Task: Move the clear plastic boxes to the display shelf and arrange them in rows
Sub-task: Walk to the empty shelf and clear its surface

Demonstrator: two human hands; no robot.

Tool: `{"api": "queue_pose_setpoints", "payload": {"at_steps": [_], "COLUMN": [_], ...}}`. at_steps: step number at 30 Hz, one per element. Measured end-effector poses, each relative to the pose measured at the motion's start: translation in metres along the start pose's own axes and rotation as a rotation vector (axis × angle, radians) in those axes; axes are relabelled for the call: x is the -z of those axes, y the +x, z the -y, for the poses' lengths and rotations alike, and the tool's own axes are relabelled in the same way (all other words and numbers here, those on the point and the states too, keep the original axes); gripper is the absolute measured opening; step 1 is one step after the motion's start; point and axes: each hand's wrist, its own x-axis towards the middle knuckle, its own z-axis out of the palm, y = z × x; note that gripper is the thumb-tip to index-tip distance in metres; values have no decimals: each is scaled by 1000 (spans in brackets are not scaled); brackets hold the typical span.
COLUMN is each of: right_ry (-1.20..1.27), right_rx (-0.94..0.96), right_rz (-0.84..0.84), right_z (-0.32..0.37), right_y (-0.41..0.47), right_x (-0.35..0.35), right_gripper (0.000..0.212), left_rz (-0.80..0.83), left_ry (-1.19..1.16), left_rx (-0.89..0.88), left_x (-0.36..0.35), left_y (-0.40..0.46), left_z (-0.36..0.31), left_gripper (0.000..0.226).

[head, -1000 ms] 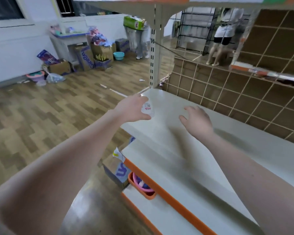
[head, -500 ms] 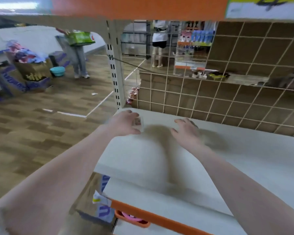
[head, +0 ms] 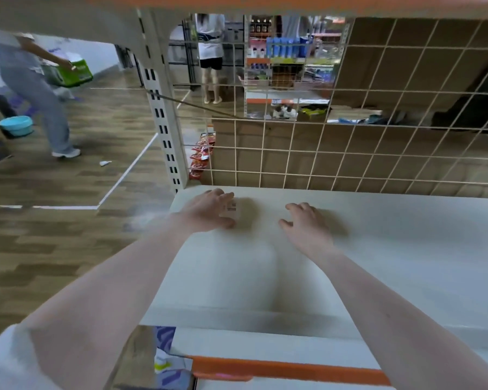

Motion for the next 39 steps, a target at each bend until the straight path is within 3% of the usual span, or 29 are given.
{"api": "queue_pose_setpoints", "payload": {"at_steps": [6, 12, 16, 30, 39], "right_ry": [6, -36, -55, -67, -59], "right_rx": [-10, 38, 46, 44, 44], "right_rz": [-7, -81, -106, -115, -118], "right_z": [-3, -9, -10, -11, -11], "right_y": [5, 7, 8, 12, 13], "right_x": [-12, -21, -23, -26, -27], "right_gripper": [40, 40, 38, 36, 35], "left_rz": [-145, -416, -374, -410, -472], "left_ry": [62, 19, 18, -138, -97], "left_rx": [-60, -62, -34, 88, 112], "left_x": [-15, -43, -55, -42, -44], "left_y": [-1, -29, -32, -2, 1], "left_z": [1, -7, -5, 32, 33], "left_gripper": [67, 47, 58, 53, 54]}}
